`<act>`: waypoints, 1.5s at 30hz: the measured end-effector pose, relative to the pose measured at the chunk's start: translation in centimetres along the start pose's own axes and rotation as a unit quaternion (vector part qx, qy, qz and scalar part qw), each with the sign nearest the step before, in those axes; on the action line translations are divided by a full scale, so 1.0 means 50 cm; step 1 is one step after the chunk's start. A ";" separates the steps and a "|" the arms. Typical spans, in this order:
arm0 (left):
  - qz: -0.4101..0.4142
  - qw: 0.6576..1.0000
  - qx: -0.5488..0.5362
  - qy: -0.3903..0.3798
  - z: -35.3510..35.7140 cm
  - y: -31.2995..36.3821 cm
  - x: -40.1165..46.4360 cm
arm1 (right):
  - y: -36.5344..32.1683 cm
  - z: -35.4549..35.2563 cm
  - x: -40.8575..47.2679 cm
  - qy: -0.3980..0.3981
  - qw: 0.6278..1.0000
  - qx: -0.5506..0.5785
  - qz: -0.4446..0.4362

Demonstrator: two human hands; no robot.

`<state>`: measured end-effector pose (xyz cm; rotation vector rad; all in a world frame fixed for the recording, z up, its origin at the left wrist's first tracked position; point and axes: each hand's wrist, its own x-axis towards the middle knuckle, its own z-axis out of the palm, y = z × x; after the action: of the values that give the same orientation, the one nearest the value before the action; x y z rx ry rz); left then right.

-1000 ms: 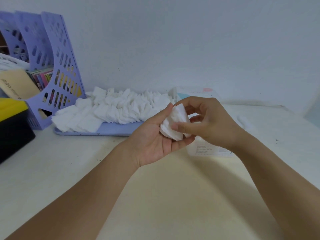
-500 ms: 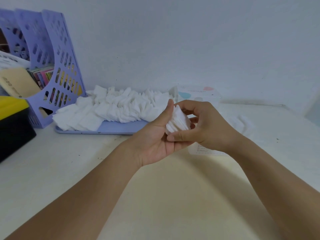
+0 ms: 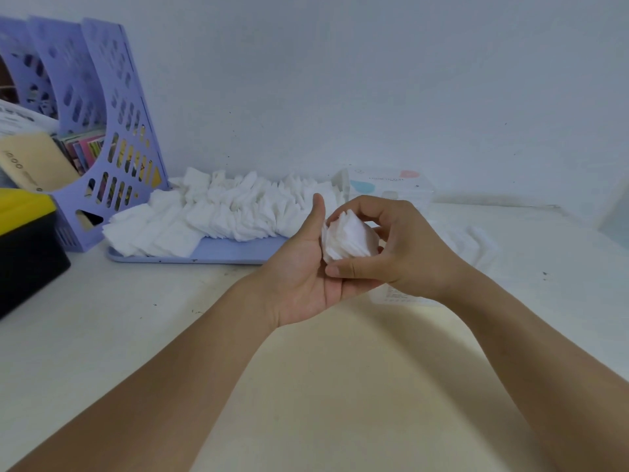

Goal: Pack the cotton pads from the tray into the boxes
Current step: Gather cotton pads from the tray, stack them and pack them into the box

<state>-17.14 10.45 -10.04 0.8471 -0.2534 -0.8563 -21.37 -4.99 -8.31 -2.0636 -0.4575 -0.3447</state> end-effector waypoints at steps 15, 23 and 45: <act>0.036 0.999 0.033 -0.023 0.001 0.011 -0.007 | 0.010 -0.007 0.004 0.027 0.994 0.109 -0.009; 0.027 0.999 0.040 -0.011 0.009 0.000 -0.007 | 0.006 0.016 -0.003 -0.024 0.995 -0.098 -0.014; 0.298 0.884 0.314 0.178 -0.014 -0.001 0.048 | 0.015 -0.059 0.026 0.124 0.972 0.093 0.176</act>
<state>-15.22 9.02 -10.84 1.4131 -0.4480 -0.0076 -20.04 -7.64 -6.83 -1.8435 0.0302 -0.3248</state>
